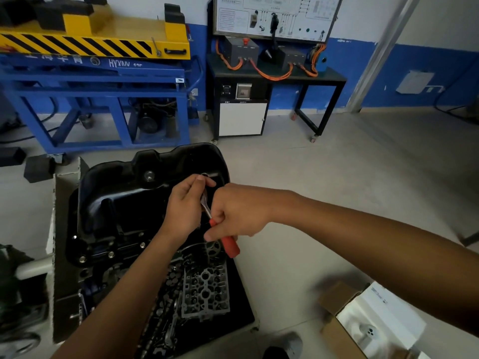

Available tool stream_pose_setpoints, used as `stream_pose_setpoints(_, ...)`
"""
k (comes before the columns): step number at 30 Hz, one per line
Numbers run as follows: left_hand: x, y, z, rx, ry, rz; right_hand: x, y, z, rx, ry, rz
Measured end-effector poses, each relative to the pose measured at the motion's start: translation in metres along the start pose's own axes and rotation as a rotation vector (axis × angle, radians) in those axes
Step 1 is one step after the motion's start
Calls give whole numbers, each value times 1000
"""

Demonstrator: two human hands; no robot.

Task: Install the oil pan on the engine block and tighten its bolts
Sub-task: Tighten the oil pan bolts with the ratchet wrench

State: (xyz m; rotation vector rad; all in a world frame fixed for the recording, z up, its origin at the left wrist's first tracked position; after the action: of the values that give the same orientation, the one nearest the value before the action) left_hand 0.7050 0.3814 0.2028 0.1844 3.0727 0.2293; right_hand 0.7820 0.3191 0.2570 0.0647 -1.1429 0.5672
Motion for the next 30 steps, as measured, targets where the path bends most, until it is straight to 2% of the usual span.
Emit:
stream_pose_setpoints(6,-5,-2,1,46,-23,166,5,1,-22,-145,-38,148)
stream_pose_setpoints(11,-8,-3,6,82,-24,245,22,4,-38,-193,-223,146)
stream_pose_setpoints(13,-11,-4,8,96,-16,272,34,7,-41,-178,-356,74)
stream_pose_setpoints(18,-19,-8,7,101,-17,347,61,15,-35,-111,-585,-307)
stream_pose_setpoints(21,-19,-7,4,74,-18,378,57,17,-35,-68,-608,-383)
stream_pose_setpoints(24,-14,-9,5,44,-3,348,56,13,-38,-59,-601,-370)
stream_pose_setpoints(27,-6,-9,6,34,-32,201,54,7,-37,-60,-562,-321)
stream_pose_setpoints(30,5,-6,6,38,-60,21,36,1,-33,-74,-343,-137)
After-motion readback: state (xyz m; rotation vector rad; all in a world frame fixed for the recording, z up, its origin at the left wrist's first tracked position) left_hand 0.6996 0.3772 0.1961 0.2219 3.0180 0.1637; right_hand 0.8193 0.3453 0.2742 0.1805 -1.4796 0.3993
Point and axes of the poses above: each hand's wrist, its own y-axis towards the middle knuckle, its own x-axis out of the back of the hand, z = x × y, the point moved 8 cm from there along y, towards the middle knuckle, and after that the axes turned 7 degrees about -z, right-handed, at the moved point
